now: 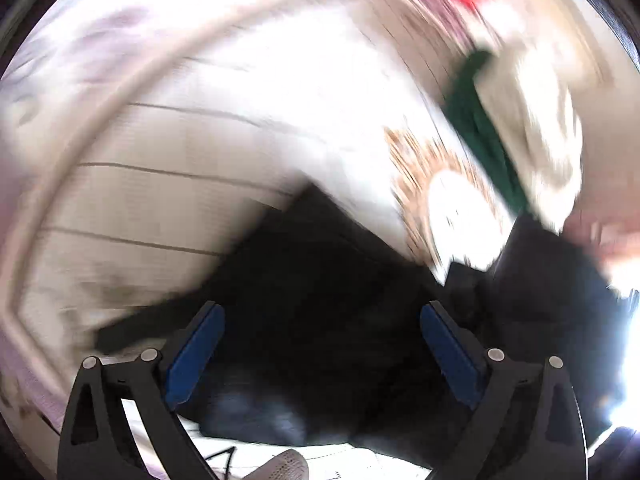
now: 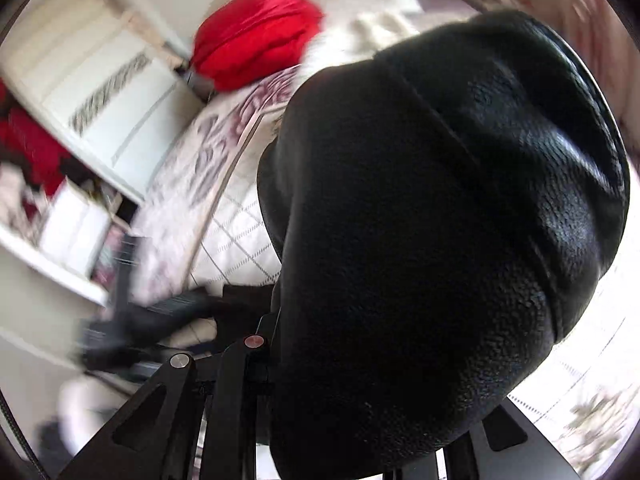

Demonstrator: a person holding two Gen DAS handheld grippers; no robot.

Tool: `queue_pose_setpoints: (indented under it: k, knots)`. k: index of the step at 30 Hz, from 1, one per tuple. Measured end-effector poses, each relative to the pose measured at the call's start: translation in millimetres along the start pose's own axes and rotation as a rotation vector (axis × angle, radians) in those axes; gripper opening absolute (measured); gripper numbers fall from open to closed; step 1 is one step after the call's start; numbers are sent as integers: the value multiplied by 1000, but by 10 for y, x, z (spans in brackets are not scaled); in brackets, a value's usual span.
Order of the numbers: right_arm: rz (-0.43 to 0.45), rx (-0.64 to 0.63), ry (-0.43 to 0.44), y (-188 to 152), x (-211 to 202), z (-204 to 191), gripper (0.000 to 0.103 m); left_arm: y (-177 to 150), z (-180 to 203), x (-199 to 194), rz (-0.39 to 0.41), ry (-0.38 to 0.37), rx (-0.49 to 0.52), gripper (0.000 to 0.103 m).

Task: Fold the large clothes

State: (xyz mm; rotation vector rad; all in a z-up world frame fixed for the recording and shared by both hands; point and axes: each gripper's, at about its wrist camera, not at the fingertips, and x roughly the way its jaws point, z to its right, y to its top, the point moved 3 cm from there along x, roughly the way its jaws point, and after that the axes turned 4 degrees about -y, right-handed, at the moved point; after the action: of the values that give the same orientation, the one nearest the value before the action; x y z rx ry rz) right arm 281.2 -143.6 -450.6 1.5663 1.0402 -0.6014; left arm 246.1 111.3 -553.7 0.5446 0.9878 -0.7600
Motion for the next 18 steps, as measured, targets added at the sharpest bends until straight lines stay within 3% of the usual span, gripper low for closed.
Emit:
queue_pose_setpoints:
  k: [3,6,10,13,15,18]
  knots:
    - [-7,-184,-43,-120,182,-590,22,99,-527,-400,80,-1,-109,100]
    - [-54,-394,-66,-490,495,-1256,22,50,-993,-718,127,-4,-195,100]
    - [-215,-539,-68,-1215,1088,-1869,27,-48,-1467,-959,178,37,-268,100]
    - [-348,-572,-46,-1532,1417,-2083,45,-128,-1788,-964,190,61,-341,100]
    - [-385,-540,64,-1487,1346,-2176,77,-229,-1964,-1038,194,59,-390,100]
    - [-517,-439,217,-1328,1204,-2167,82,-371,-2082,-1164,188,33,-442,100]
